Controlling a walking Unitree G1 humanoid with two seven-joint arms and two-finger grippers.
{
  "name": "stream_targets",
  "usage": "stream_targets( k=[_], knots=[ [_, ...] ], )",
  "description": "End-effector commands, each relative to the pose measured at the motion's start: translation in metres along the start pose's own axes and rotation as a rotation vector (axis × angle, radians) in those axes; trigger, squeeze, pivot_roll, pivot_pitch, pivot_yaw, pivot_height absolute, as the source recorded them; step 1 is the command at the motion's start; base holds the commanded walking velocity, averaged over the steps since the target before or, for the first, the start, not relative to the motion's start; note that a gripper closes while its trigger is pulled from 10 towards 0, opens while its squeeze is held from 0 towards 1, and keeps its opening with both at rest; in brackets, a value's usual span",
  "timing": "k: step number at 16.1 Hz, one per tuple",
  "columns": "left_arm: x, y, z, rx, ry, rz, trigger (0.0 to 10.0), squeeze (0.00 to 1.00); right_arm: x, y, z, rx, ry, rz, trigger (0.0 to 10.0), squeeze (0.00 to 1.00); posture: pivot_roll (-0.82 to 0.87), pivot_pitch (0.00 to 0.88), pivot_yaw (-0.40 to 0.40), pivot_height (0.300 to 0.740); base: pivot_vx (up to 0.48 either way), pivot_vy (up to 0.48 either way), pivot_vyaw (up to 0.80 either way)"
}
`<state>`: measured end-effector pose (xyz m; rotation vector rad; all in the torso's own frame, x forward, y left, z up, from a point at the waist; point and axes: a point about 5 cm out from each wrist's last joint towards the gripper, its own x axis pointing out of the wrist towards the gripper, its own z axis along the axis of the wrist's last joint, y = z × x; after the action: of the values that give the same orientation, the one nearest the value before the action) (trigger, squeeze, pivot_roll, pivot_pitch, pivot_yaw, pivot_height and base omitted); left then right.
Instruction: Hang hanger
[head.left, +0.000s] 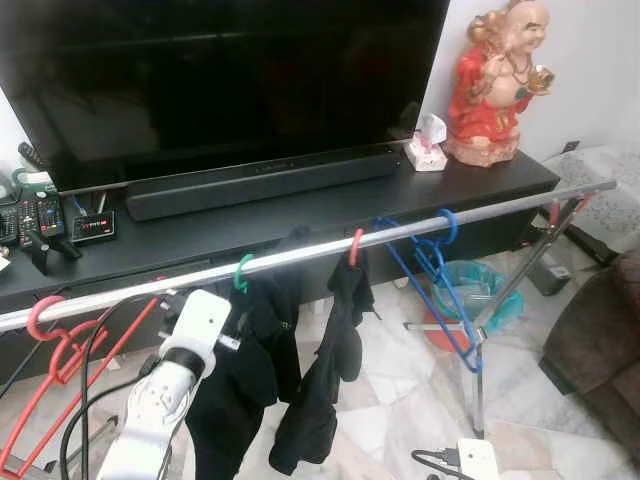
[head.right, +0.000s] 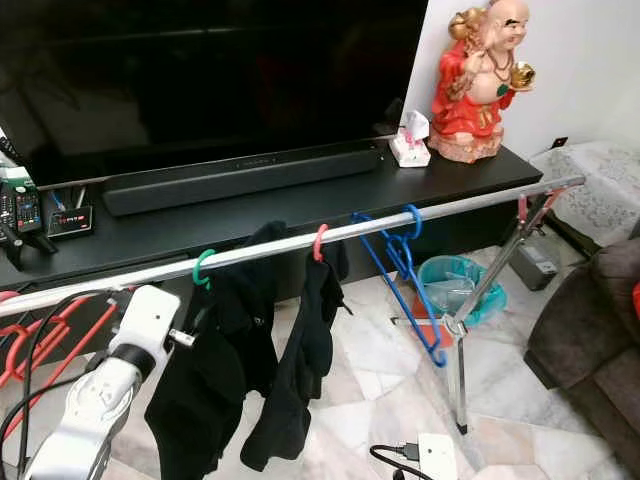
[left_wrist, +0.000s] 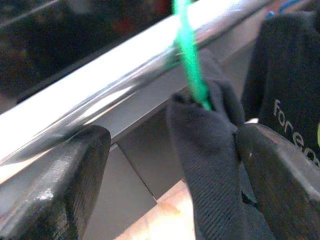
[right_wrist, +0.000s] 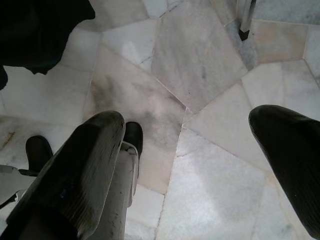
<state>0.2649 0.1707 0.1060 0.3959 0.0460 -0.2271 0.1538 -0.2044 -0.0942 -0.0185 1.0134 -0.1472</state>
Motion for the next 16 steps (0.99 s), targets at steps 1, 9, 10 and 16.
stream_targets(
  k=[1, 9, 10, 16],
  knots=[
    [0.003, -0.002, -0.003, 0.022, 0.008, -0.030, 10.0, 1.00, 0.000, -0.002, 0.001, 0.022, -0.003, -0.009, 10.0, 0.00, 0.09, 0.000, -0.061, 0.740, 0.000, 0.000, 0.00],
    [0.007, 0.006, -0.015, 0.176, 0.059, -0.060, 10.0, 1.00, 0.000, -0.003, 0.002, 0.020, -0.006, -0.006, 10.0, 0.00, 0.09, 0.000, -0.072, 0.740, 0.000, 0.000, 0.00],
    [0.006, 0.004, -0.017, 0.179, 0.067, -0.074, 10.0, 1.00, 0.000, -0.003, 0.002, 0.017, -0.006, -0.005, 10.0, 0.00, 0.10, 0.000, -0.074, 0.740, 0.000, 0.000, 0.00],
    [0.011, -0.008, -0.027, 0.163, 0.113, -0.140, 10.0, 0.00, 0.000, -0.003, 0.002, 0.017, -0.006, 0.000, 10.0, 0.00, 0.09, 0.000, -0.072, 0.740, 0.000, 0.000, 0.00]
  ],
)
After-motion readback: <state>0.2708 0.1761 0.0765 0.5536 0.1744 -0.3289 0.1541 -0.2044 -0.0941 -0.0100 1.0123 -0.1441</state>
